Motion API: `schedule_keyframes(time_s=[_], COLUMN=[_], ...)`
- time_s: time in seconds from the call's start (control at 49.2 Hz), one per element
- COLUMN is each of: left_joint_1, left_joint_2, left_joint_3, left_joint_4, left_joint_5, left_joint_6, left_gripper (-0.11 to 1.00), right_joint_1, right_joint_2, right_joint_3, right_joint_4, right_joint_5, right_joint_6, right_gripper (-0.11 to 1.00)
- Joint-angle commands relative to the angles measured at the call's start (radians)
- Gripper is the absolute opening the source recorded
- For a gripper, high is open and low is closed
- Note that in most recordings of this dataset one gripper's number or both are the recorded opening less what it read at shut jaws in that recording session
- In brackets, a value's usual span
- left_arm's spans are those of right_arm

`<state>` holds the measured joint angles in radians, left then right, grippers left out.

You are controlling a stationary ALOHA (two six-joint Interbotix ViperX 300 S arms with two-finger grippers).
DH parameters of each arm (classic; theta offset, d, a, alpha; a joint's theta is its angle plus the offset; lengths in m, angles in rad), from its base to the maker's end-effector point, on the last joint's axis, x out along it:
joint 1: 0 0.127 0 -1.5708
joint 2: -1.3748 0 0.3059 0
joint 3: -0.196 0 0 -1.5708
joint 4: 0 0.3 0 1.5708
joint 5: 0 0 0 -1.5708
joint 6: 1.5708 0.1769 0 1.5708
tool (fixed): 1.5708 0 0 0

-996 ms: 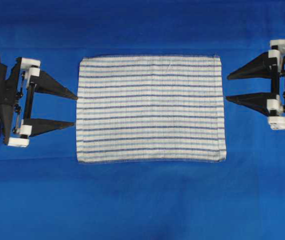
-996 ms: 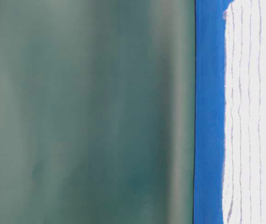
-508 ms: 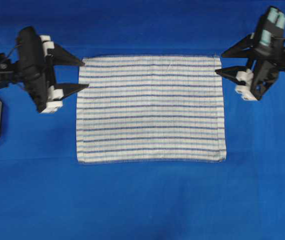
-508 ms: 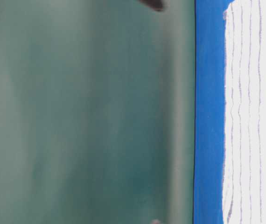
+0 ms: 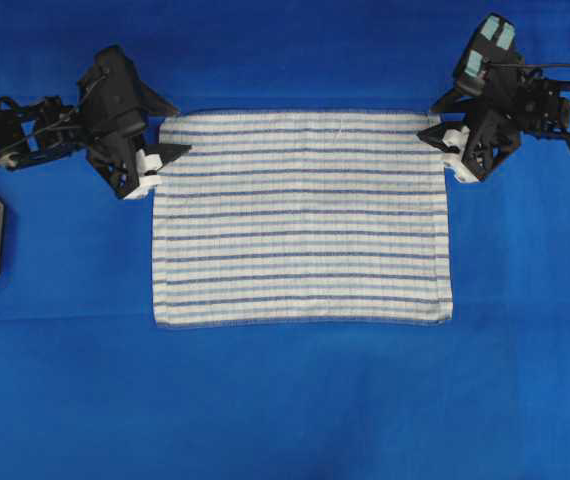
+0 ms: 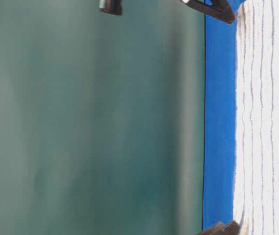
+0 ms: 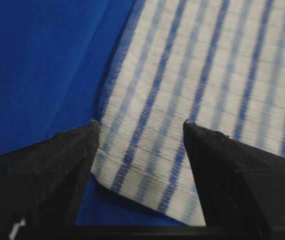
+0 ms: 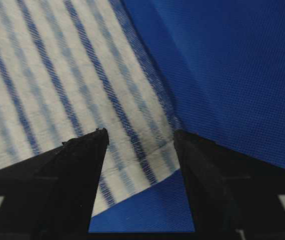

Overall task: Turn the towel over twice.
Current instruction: 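Close both grippers on the far towel corners, then lift the towel high by the far corners with both grippers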

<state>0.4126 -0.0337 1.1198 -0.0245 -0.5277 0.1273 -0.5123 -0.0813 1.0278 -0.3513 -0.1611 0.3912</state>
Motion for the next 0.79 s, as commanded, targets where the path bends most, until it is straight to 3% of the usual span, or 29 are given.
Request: schedule_keyframes(time_s=[0.0,0.325,0.386,0.447,0.508,0.671,0.772], left_joint_1=[0.015,0.058,0.063,0.063,0.063,0.063,0.063], left_joint_2=[0.026,0.104,0.112,0.114,0.114,0.114,0.114], left_joint_3=[-0.018,-0.048,-0.049,-0.049,-0.049,-0.049,-0.049], left_joint_4=[0.000,0.000,-0.002,-0.002,-0.002,0.000,0.000], left_joint_5=[-0.029,-0.029,-0.020,-0.005,0.009,0.028,0.029], left_joint_6=[-0.002,-0.003,-0.003,-0.003,-0.002,-0.002,-0.002], left_gripper=[0.63,0.61,0.58,0.48,0.35,0.02,0.01], right_joint_1=[-0.025,-0.035,-0.035,-0.035,-0.035,-0.035,-0.035], right_joint_2=[0.029,0.086,0.087,0.087,0.089,0.087,0.086], right_joint_3=[-0.021,-0.034,-0.034,-0.032,-0.028,-0.025,-0.026], right_joint_4=[-0.003,-0.003,-0.003,-0.003,-0.003,-0.003,0.000], right_joint_5=[-0.029,-0.034,-0.034,-0.035,-0.034,-0.031,-0.031], right_joint_6=[-0.006,-0.028,-0.029,-0.032,-0.034,-0.034,-0.032], right_gripper=[0.61,0.60,0.59,0.57,0.49,0.05,0.05])
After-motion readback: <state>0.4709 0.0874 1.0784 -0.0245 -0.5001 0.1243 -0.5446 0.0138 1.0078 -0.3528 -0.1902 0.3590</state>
